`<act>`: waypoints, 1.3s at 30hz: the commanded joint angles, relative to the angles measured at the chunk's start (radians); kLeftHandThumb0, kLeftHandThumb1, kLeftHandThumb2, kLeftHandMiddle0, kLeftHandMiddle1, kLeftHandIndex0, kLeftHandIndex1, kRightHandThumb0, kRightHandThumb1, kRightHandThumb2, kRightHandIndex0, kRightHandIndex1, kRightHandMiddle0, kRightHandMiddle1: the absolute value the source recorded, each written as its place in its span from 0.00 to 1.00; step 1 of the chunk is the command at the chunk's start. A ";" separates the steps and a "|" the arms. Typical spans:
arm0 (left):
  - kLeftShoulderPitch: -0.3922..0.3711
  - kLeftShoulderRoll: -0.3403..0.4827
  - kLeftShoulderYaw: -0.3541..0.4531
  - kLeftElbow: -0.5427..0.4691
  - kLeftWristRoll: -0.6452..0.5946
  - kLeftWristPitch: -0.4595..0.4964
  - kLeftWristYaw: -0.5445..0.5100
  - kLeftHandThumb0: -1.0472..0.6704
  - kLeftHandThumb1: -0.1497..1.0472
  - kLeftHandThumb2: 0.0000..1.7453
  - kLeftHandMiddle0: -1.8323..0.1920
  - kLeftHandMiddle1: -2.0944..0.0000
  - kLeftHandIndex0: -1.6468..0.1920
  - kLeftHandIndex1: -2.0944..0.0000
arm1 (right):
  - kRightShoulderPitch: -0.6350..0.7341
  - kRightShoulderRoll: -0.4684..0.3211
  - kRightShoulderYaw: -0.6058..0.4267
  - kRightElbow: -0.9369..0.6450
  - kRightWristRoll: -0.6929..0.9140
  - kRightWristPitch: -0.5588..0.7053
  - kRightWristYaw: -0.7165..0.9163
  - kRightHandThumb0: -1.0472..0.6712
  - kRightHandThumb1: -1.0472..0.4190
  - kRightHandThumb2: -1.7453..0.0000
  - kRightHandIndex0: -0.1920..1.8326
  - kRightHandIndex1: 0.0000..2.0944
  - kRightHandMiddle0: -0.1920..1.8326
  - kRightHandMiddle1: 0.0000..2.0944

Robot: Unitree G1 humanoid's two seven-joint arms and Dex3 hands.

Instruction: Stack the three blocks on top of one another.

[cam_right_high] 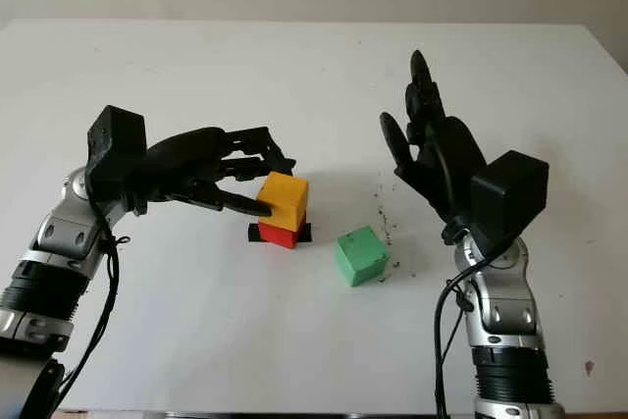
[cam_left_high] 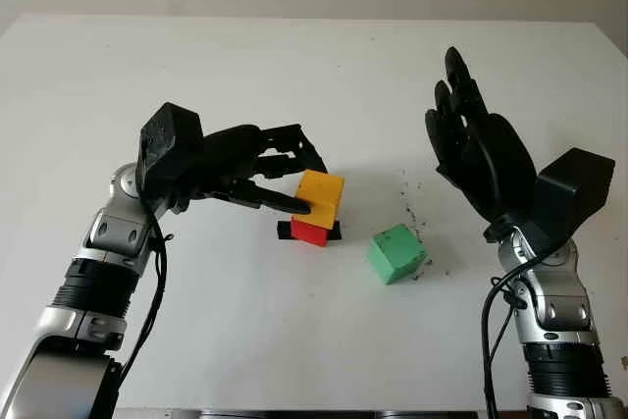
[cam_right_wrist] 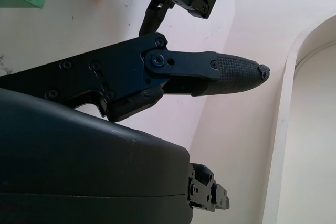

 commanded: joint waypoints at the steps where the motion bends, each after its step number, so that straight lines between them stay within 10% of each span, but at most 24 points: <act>1: -0.011 0.008 0.000 0.001 0.003 0.000 -0.002 0.38 1.00 0.07 0.81 0.98 0.78 0.22 | 0.007 0.001 -0.004 -0.012 0.008 -0.011 0.002 0.18 0.00 0.73 0.00 0.00 0.00 0.02; 39: -0.024 0.019 0.002 0.006 0.026 -0.022 -0.007 0.38 1.00 0.09 0.80 0.97 0.80 0.19 | -0.001 -0.002 -0.003 0.016 0.003 -0.035 0.025 0.20 0.00 0.72 0.00 0.00 0.00 0.01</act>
